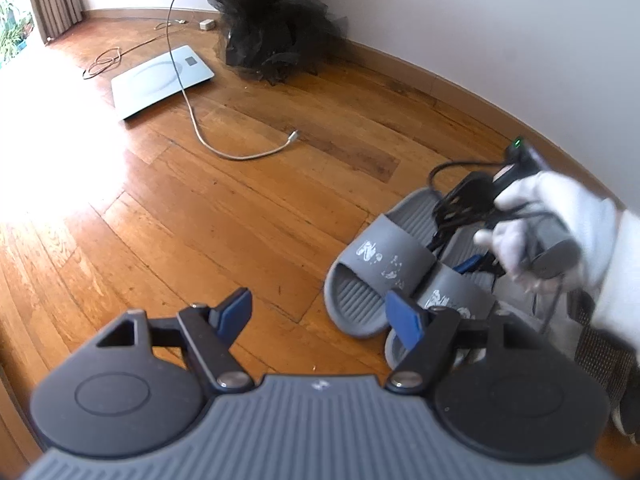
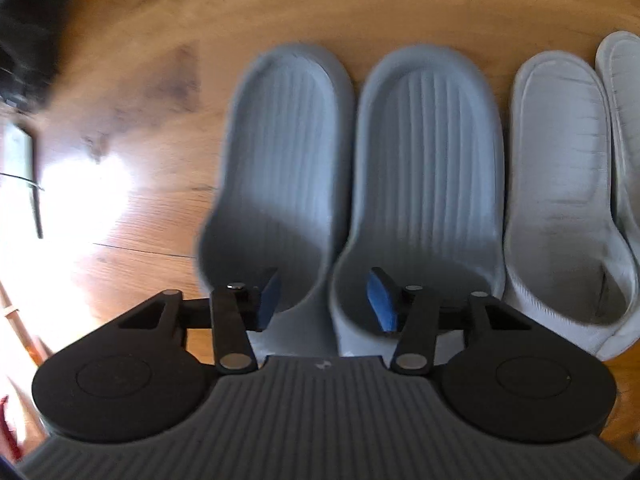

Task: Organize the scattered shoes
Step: 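Grasp both grey NaCl slides together with the right tool and lift them, then set the grey slides down further along the wall and open the right tool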

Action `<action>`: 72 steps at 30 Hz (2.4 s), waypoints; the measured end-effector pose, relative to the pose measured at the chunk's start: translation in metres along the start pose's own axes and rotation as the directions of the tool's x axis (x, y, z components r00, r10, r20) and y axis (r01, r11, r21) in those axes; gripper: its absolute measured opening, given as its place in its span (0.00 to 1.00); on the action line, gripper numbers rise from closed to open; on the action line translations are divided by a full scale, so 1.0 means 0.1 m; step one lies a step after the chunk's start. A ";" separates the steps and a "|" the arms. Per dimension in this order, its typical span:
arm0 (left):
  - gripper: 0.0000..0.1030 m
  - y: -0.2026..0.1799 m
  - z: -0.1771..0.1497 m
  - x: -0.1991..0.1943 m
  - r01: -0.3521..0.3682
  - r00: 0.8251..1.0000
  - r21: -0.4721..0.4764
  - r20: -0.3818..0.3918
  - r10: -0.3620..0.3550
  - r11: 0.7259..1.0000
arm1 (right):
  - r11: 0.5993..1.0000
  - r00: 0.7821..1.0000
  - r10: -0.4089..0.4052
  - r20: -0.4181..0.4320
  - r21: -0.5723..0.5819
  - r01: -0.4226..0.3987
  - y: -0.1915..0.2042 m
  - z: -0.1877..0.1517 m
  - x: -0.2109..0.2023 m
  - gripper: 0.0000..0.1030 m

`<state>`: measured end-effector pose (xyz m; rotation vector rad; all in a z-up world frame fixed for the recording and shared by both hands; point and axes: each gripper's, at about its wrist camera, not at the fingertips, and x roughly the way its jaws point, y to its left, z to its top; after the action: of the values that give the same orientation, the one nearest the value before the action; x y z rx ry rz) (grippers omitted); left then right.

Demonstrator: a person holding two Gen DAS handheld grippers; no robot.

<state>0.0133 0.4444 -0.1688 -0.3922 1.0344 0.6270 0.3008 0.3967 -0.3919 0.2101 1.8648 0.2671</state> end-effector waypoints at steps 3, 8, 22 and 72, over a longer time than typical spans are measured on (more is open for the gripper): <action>0.70 0.00 0.00 0.01 -0.001 1.000 0.004 -0.004 0.001 1.000 | 0.999 0.998 -0.048 -0.026 0.002 0.049 0.04 0.01 0.16 0.42; 0.71 0.03 -0.02 -0.02 -0.009 1.000 -0.012 -0.002 0.009 1.000 | 0.991 0.994 -0.106 0.000 -0.080 0.105 0.17 -0.11 0.16 0.26; 0.71 -0.07 0.10 0.08 0.009 1.000 0.010 -0.007 -0.009 1.000 | 0.987 0.995 -0.048 0.083 -0.149 0.061 0.25 -0.34 -0.49 0.15; 0.73 -0.14 0.27 0.60 0.091 0.992 0.005 -0.087 -0.090 0.996 | 0.991 0.959 0.026 0.283 -0.136 0.013 0.01 1.21 -1.58 0.14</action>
<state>0.0626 0.4668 -0.2086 -0.4590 1.0953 0.5279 0.4641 0.3636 -0.2833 0.1515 1.5550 0.3491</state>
